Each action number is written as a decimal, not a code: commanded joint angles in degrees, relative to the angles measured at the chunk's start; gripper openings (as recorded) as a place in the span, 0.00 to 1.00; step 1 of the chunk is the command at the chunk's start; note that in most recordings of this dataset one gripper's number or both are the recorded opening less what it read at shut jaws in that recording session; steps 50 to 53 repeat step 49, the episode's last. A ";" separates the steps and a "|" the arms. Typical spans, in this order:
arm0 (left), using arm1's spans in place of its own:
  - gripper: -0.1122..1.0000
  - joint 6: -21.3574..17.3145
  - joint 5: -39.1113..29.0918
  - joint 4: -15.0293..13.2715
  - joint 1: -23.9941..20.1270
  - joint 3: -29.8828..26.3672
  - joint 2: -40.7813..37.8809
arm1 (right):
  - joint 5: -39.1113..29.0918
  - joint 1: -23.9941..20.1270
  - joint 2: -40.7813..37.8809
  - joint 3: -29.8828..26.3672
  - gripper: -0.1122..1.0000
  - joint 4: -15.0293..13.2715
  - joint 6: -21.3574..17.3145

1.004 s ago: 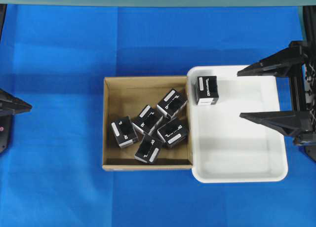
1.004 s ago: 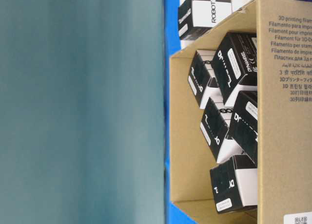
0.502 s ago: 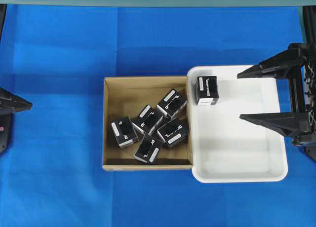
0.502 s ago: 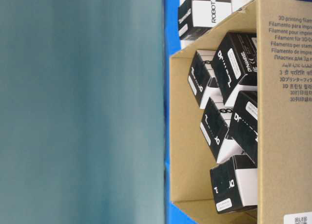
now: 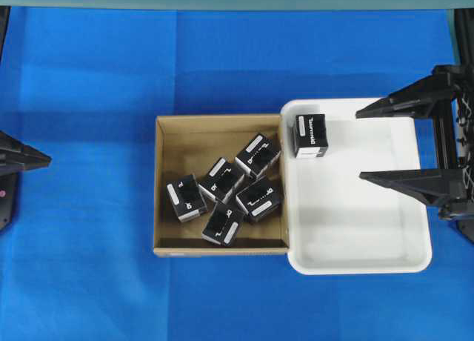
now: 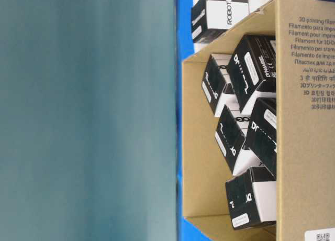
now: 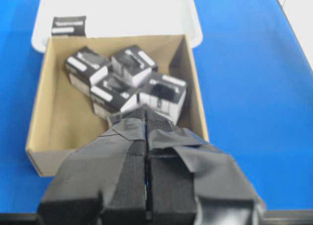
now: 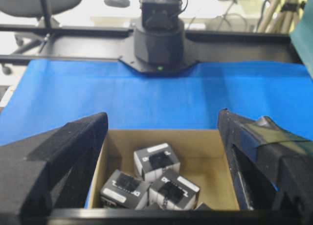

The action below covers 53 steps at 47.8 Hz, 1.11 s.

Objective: Pick a box that is randomly placed inside the cardboard box.

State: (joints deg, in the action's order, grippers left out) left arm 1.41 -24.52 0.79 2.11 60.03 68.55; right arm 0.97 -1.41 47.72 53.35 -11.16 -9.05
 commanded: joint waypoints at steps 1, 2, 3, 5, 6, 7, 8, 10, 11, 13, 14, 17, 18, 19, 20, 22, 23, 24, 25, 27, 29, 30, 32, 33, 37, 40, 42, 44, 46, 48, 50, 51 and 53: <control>0.04 0.00 0.70 0.18 -0.09 -0.53 -0.70 | 0.26 -0.09 -0.09 -0.44 0.92 -0.18 0.00; 0.04 0.00 0.70 0.18 -0.09 -0.62 -0.79 | 0.26 -0.09 -0.09 -0.44 0.92 -0.09 0.00; 0.04 0.00 0.70 0.18 -0.18 -0.62 -0.79 | 0.26 -0.09 -0.09 -0.35 0.92 -0.18 0.00; 0.04 0.00 0.70 0.18 -0.18 -0.62 -0.70 | 0.26 -0.09 -0.09 -0.44 0.92 -0.09 0.00; 0.04 0.00 0.70 0.18 -0.18 -0.62 -0.70 | 0.26 -0.09 -0.09 -0.44 0.92 -0.09 0.00; 0.04 0.00 0.70 0.18 -0.09 -0.62 -0.79 | 0.26 -0.09 -0.09 -0.44 0.92 -0.09 0.00; 0.04 0.00 0.70 0.18 -0.09 -0.62 -0.70 | 0.18 -0.09 -0.09 -0.44 0.92 -0.09 0.00; 0.04 0.00 0.70 0.18 -0.18 -0.62 -0.79 | 0.26 -0.09 -0.18 -0.44 0.92 -0.18 0.00; 0.04 0.00 0.70 0.18 -0.09 -0.62 -0.79 | 0.18 -0.09 -0.09 -0.44 0.92 -0.09 0.00; 0.04 0.00 0.70 0.18 -0.09 -0.62 -0.79 | 0.18 -0.09 -0.09 -0.44 0.92 -0.09 0.00; 0.04 0.00 0.70 0.18 -0.09 -0.62 -0.79 | 0.18 -0.09 -0.09 -0.44 0.92 -0.09 0.00; 0.04 0.00 0.70 0.18 -0.09 -0.62 -0.79 | 0.18 -0.09 -0.09 -0.44 0.92 -0.09 0.00; 0.04 0.00 0.70 0.18 -0.18 -0.62 -0.79 | 0.18 -0.09 -0.18 -0.35 0.92 -0.18 0.00; 0.04 0.00 0.70 0.18 -0.18 -0.62 -0.79 | 0.26 -0.09 -0.09 -0.35 0.92 -0.09 0.00; 0.04 0.00 0.70 0.18 -0.09 -0.53 -0.79 | 0.18 -0.09 -0.09 -0.35 0.92 -0.18 0.00; 0.04 0.00 0.62 0.18 -0.09 -0.62 -0.79 | 0.18 -0.09 -0.09 -0.26 0.92 -0.09 -0.09; 0.04 0.00 0.62 0.18 -0.18 -0.62 -0.79 | 0.26 -0.09 -0.09 -0.26 0.92 -0.18 -0.09; 0.04 0.00 0.70 0.18 -0.18 -0.53 -0.79 | 0.18 -0.09 -0.09 -0.26 0.92 -0.09 -0.09; 0.04 0.00 0.70 0.18 -0.18 -0.62 -0.79 | 0.26 -0.09 -0.09 -0.26 0.92 -0.09 -0.09; 0.04 0.00 0.70 0.18 -0.18 -0.62 -0.79 | 0.26 -0.09 -0.09 -0.26 0.92 -0.18 -0.09; 0.04 0.00 0.70 0.18 -0.09 -0.62 -0.79 | 0.18 -0.09 -0.09 -0.26 0.92 -0.09 -0.09; 0.04 0.00 0.62 0.18 -0.09 -0.53 -0.70 | 0.18 -0.09 -0.09 -0.26 0.92 -0.09 -0.09; 0.04 0.00 0.70 0.18 -0.09 -0.62 -0.79 | 0.26 -0.09 -0.09 -0.26 0.92 -0.09 -0.18; 0.04 0.00 0.70 0.18 -0.09 -0.62 -0.79 | 0.18 -0.09 -0.09 -0.26 0.92 -0.09 -0.18; 0.04 0.09 0.70 0.18 -0.18 -0.62 -0.79 | 0.18 -0.09 -0.09 -0.26 0.92 -0.18 -0.18; 0.04 0.18 0.70 0.18 -0.09 -0.62 -0.79 | 0.18 -0.09 -0.09 -0.09 0.92 -0.09 -0.26; 0.04 0.26 0.70 0.18 -0.18 -0.62 -0.79 | 0.18 -0.09 -0.09 0.00 0.92 -0.09 -0.26; 0.04 0.26 0.70 0.18 -0.09 -0.62 -0.70 | 0.18 -0.09 -0.18 0.18 0.92 -0.09 -0.35; 0.04 0.35 0.70 0.18 -0.09 -0.62 -0.79 | 0.18 -0.09 -0.09 0.18 0.92 -0.09 -0.35; 0.04 0.35 0.70 0.18 -0.09 -0.53 -0.79 | 0.26 -0.09 -0.09 0.18 0.92 -0.09 -0.44; 0.04 0.44 0.70 0.18 -0.18 -0.62 -0.79 | 0.18 -0.09 -0.09 0.18 0.92 -0.18 -0.53; 0.04 0.44 0.70 0.18 -0.18 -0.62 -0.79 | 0.18 -0.09 -0.09 0.18 0.92 -0.18 -0.53; 0.04 0.44 0.70 0.18 -0.18 -0.62 -0.79 | 0.18 -0.09 -0.09 0.18 0.92 -0.18 -0.53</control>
